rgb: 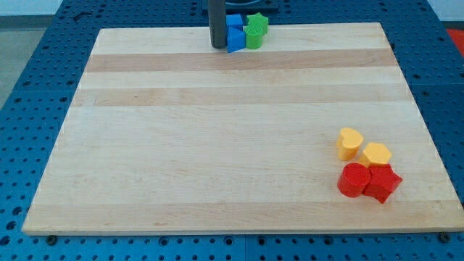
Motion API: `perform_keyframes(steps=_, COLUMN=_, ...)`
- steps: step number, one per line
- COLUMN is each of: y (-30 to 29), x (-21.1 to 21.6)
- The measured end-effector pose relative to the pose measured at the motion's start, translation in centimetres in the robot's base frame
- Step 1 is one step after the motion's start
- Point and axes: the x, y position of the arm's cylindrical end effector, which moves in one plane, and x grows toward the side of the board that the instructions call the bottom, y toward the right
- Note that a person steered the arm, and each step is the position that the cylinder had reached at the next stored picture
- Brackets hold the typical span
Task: Slide yellow heart to the center
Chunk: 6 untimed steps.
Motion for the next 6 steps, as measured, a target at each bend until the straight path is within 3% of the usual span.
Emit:
perform_keyframes(steps=2, y=-0.2, x=1.7)
perform_keyframes(steps=4, y=17.2, x=4.2)
perform_keyframes(steps=5, y=27.5, x=3.5)
perform_keyframes(steps=6, y=31.1, x=8.6)
